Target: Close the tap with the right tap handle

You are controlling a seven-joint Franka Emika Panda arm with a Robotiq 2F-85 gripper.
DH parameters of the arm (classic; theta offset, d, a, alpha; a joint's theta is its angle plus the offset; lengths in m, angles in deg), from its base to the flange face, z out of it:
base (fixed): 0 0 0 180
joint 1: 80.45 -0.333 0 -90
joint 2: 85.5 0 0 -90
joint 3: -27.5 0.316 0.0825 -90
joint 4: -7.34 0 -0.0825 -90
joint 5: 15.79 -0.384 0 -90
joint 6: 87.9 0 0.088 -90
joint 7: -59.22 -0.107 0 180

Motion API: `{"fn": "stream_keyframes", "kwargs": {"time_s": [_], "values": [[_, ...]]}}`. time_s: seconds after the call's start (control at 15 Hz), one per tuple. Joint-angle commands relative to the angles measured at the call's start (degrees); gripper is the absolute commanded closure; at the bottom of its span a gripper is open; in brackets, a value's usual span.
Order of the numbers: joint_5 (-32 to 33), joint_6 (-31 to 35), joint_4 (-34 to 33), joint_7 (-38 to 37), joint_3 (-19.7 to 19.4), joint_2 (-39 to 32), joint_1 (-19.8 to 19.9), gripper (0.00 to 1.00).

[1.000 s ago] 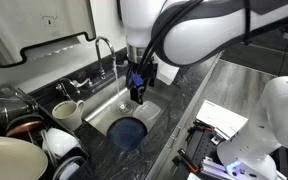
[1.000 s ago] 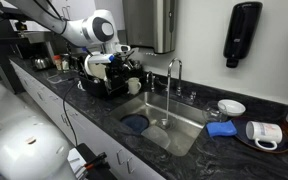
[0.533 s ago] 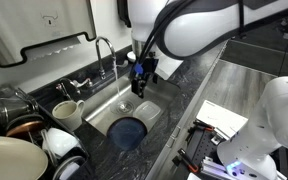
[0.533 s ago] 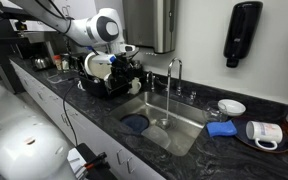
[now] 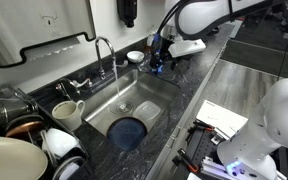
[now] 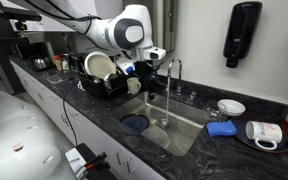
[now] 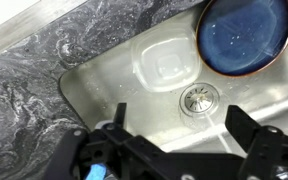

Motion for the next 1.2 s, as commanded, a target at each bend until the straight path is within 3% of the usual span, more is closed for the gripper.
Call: {"fn": "stream_keyframes", "kwargs": {"time_s": [0.0,0.13,0.2,0.53,0.73,1.13], "values": [[-2.4,3.5,-0.2,-4.2,-1.8,-1.6,4.1,0.00],[-3.8,4.7,-1.6,-7.4,-2.6,-3.3,5.8,0.00],[-2.5,3.0,-0.1,-4.7,-1.8,-0.7,4.9,0.00],[-3.3,3.9,-0.8,-7.0,-2.5,-2.0,5.8,0.00],[-7.4,4.4,-3.8,-14.8,-2.9,-6.4,6.7,0.00],[-9.8,13.4,-10.7,-31.6,-3.2,-16.0,6.9,0.00]]}}
